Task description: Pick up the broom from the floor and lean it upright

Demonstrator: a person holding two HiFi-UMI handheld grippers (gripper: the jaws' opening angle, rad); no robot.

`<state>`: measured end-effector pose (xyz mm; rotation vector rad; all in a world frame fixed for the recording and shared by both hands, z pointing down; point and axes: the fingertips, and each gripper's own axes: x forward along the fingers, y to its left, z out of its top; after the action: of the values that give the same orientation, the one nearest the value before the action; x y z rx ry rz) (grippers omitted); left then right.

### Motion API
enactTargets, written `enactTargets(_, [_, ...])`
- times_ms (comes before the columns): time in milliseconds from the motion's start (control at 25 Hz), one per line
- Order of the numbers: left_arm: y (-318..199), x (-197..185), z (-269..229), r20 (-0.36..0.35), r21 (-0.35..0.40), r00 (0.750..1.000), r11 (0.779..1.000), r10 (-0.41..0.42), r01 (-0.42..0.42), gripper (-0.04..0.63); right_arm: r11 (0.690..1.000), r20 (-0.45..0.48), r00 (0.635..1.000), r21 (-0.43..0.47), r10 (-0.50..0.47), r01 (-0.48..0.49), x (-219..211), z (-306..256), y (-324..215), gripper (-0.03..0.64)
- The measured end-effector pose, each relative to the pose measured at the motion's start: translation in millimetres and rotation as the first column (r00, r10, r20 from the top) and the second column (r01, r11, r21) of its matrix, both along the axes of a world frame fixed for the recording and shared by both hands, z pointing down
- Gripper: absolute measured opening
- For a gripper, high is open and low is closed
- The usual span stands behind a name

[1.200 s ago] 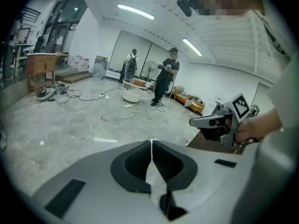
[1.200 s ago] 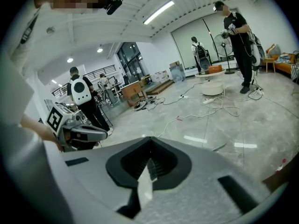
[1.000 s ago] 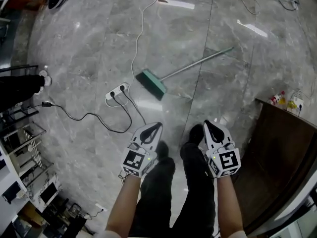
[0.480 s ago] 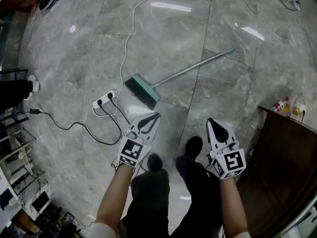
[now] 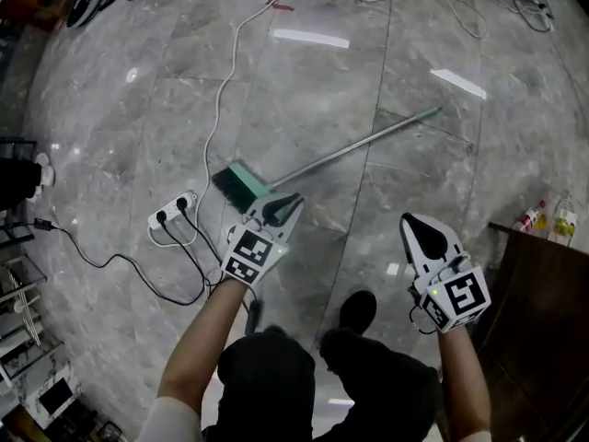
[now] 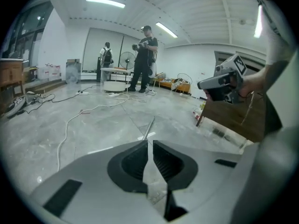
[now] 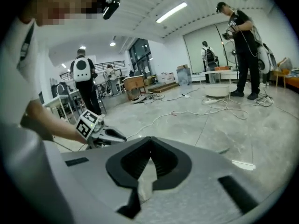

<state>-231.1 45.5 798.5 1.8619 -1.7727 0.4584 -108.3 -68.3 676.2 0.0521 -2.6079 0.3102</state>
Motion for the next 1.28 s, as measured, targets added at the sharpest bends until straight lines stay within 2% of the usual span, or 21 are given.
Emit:
enactTargets(200, [-10,-7,63,0.014,-0.072,0.997,0.995,0.076,-0.075,0.012,0.998,0.016,0.999,0.039,-0.051,0.05,23,47,13,0.002])
enactTargets(440, [-25,-3,122,0.061,-0.173,0.978,0.967,0.2,-0.187,0.014,0.999,0.028,0.999,0.03,-0.044,0.043,45,74,12,0.002])
enactTargets(600, [-37,-14,155,0.068,-0.221,0.973,0.954,0.22,-0.201,0.025,0.999,0.032,0.999,0.03,-0.04,0.039,48,90,12,0.002])
enactTargets(680, [-40,-18,171,0.083,-0.25,0.966,0.944,0.244,-0.217,0.115,0.999,0.032,0.999,0.032,-0.033,0.032,48,97,15,0.002])
enactTargets(880, [-44,-29,202,0.113,-0.304,0.96,0.929,0.256,-0.212,0.147,0.998,0.021,0.998,0.02,-0.052,0.052,49,112,30,0.002])
enactTargets(1040, [-47,-32,225,0.104,-0.363,0.946,0.898,0.306,-0.25,0.153,0.998,0.01,0.998,0.016,-0.058,0.058,53,109,33,0.002])
enactTargets(1240, [-57,-41,245,0.093,-0.391,0.946,0.885,0.312,-0.253,0.153,1.0,0.008,1.0,0.001,-0.013,0.013,60,112,23,0.002])
enactTargets(1280, [-57,-41,247,0.091,-0.393,0.946,0.884,0.31,-0.252,0.135,1.0,0.002,1.0,0.007,-0.011,0.011,60,113,23,0.002])
